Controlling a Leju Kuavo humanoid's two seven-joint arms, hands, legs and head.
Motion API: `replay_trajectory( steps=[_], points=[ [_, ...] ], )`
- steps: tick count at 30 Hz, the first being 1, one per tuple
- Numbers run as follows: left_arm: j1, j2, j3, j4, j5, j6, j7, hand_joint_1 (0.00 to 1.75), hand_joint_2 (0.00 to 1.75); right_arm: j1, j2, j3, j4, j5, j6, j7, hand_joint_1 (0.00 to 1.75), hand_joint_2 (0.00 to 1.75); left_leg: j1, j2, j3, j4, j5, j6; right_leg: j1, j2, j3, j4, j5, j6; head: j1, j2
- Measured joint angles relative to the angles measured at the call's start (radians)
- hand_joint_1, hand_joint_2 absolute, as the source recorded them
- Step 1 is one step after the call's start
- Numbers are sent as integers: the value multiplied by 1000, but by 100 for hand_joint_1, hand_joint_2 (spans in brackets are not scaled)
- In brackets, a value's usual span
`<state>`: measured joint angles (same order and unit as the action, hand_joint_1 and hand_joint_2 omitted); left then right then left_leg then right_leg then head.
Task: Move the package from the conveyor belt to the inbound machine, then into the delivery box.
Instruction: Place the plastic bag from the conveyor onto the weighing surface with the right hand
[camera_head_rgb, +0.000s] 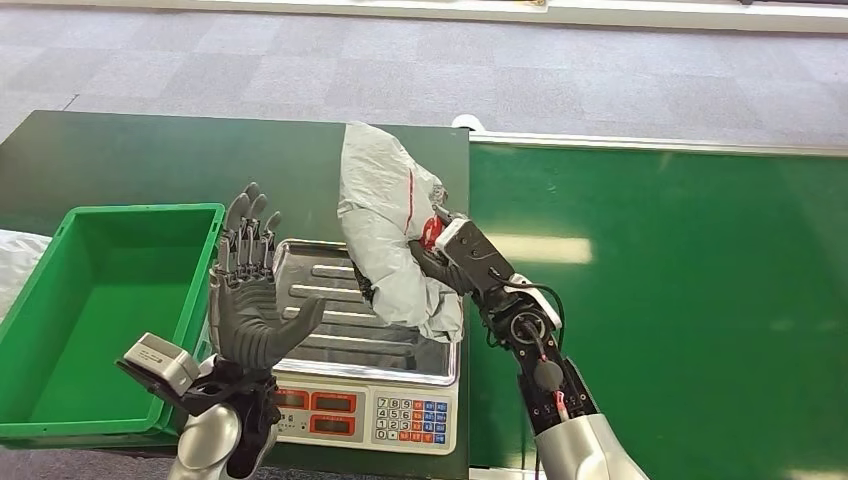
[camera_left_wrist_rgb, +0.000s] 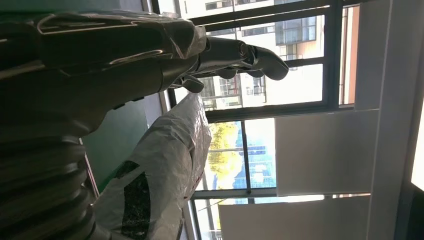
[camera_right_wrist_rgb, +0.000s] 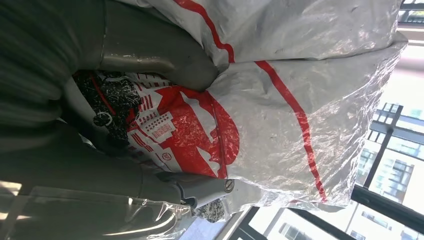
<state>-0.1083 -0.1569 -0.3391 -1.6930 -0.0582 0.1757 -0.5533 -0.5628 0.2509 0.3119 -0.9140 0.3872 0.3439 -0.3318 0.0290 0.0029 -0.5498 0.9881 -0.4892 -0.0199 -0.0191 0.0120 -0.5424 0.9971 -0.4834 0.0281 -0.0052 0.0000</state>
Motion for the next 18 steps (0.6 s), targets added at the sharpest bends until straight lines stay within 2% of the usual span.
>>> replay_trajectory(
  steps=[10,12,14,16,18],
  points=[
    [-12,0,-17,0,9,2,-3,0,175,-18,12,107,22,-10,-22,12,175,175,0,-1,0,0,0,0,0,-1,-1,0,0,0,0,0],
    [-15,0,-18,0,9,6,-4,0,175,-17,10,131,22,0,-51,34,150,175,0,-1,0,0,0,0,0,-1,-1,0,0,0,0,0],
    [-23,0,-19,1,9,9,-3,0,175,-17,8,149,25,4,-75,52,63,175,0,-1,0,0,0,0,0,-1,-1,0,0,0,0,0],
    [-35,0,-20,1,10,12,-2,0,175,-17,5,159,30,-1,-86,64,0,175,0,-1,0,0,0,0,0,-1,-1,0,0,0,0,0],
    [-43,0,-20,2,10,13,0,0,175,-18,0,165,37,-2,-93,71,0,175,0,-1,0,0,0,0,0,-1,-1,0,0,0,0,0]
  ],
)
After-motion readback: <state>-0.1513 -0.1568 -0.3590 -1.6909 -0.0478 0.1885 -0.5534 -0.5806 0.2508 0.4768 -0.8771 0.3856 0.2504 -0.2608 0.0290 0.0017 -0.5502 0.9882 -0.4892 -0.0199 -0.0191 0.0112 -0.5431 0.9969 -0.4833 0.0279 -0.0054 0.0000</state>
